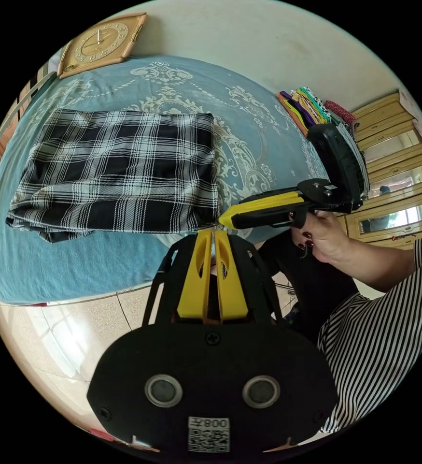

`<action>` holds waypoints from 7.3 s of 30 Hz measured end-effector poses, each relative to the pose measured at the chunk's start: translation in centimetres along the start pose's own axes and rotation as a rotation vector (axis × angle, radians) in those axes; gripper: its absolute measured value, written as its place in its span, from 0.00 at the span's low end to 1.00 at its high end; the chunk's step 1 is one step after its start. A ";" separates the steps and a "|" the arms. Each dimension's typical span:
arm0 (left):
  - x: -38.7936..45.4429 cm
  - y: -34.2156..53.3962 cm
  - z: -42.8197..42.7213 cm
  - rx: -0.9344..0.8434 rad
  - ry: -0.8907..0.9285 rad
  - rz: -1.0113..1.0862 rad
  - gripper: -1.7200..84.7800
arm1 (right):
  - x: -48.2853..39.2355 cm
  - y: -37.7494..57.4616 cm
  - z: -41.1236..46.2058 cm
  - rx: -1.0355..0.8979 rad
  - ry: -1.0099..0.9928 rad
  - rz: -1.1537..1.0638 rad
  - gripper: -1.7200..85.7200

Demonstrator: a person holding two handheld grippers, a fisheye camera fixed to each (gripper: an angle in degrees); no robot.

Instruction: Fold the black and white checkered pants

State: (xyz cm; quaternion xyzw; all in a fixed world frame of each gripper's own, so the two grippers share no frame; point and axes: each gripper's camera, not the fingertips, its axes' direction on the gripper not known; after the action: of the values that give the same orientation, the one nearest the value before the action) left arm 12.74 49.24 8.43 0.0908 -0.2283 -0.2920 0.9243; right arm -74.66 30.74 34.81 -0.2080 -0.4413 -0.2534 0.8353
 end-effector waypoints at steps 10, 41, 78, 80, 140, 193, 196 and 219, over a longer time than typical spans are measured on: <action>2.8 -1.8 3.0 -0.079 -0.093 0.067 0.07 | 4.8 2.6 -0.8 0.013 -0.157 0.081 0.02; -1.7 1.8 -1.5 0.053 -0.075 0.103 0.03 | 20.0 1.9 -3.8 0.096 -0.740 0.441 0.11; -31.5 8.1 -6.9 0.653 0.550 -0.878 0.14 | 19.2 7.7 -14.1 0.165 -0.870 0.341 0.02; -31.3 7.4 -6.5 0.623 0.534 -0.875 0.12 | 19.3 9.1 -14.3 0.161 -0.868 0.349 0.02; 71.9 -64.5 38.9 0.079 1.035 0.372 0.08 | 26.4 101.7 -74.7 1.367 -0.072 0.378 0.02; 83.6 -73.6 73.6 0.284 0.557 0.601 0.02 | 20.6 100.9 -69.0 1.079 0.654 0.686 0.02; 81.0 -71.1 75.1 0.275 0.467 0.680 0.02 | 19.8 99.9 -69.8 1.078 0.681 0.662 0.02; 72.8 -69.7 94.8 -0.396 -0.072 0.779 0.02 | 17.1 93.1 -84.7 0.967 0.561 0.878 0.04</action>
State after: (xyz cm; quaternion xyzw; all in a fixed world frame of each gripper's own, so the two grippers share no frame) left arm -14.25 -53.06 97.60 -0.1913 -0.2173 0.0374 0.9565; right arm 43.58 51.33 -6.69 0.1004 -0.1481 0.2870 0.9411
